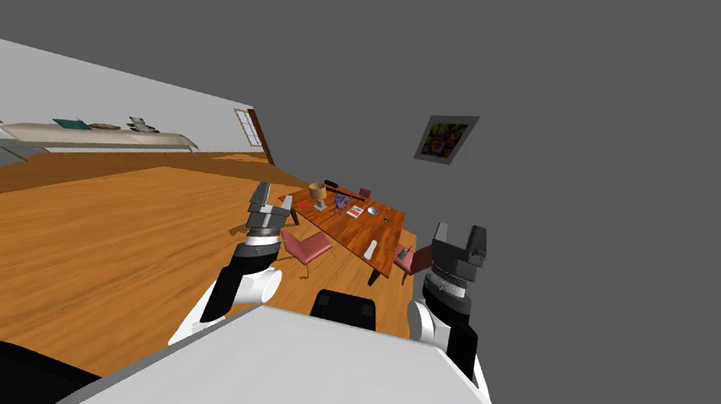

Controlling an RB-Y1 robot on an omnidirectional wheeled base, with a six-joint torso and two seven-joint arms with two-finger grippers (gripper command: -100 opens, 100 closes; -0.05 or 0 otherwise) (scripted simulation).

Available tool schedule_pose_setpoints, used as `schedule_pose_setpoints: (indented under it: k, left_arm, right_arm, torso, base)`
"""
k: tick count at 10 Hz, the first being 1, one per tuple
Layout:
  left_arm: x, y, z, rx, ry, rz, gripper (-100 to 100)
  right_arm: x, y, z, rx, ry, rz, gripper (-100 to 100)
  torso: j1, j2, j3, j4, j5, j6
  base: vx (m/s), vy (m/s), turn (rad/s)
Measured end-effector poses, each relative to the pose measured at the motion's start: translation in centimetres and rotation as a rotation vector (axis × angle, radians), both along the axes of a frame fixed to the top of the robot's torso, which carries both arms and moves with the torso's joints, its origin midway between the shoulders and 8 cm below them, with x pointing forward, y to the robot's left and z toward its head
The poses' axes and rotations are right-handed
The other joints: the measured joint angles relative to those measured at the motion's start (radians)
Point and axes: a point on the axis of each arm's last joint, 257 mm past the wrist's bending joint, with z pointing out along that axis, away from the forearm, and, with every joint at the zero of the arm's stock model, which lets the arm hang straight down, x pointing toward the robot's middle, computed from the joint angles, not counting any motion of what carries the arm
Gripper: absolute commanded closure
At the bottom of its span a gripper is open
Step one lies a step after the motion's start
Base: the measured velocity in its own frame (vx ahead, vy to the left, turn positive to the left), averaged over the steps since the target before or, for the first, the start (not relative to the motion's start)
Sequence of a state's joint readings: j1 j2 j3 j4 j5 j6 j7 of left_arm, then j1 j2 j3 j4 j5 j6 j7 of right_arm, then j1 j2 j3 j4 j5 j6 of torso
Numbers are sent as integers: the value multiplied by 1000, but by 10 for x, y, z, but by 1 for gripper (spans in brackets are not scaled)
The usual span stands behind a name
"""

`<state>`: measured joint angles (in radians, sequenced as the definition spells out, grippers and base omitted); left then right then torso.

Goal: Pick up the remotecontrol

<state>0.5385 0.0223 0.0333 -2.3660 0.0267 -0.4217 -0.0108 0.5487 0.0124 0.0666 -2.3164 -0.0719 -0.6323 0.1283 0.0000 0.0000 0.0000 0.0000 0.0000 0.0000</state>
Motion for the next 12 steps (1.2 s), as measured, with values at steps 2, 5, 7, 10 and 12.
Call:
schedule_pose_setpoints:
  k: [2,5,7,10,12]
  left_arm:
    - [0,0,0,0,0,0,0]
    - [0,0,0,0,0,0,0]
    - [0,0,0,0,0,0,0]
    - [0,0,0,0,0,0,0]
    - [0,0,0,0,0,0,0]
  right_arm:
    - [4,8,-8,-61,29,6,-100]
    - [11,22,-35,-207,109,-2,-100]
    - [20,33,-61,-329,172,-18,-100]
    - [28,46,-99,-481,249,-39,-100]
    - [28,52,-130,-598,304,-54,-100]
  torso:
    - [0,0,0,0,0,0]
    - [1,0,0,0,0,0]
    - [2,0,0,0,0,0]
    - [2,-1,0,0,0,0]
    - [1,0,0,0,0,0]
  base:
    - [0,16,94]
    - [-1,27,160]
    - [6,24,157]
    - [11,30,230]
    - [8,25,136]
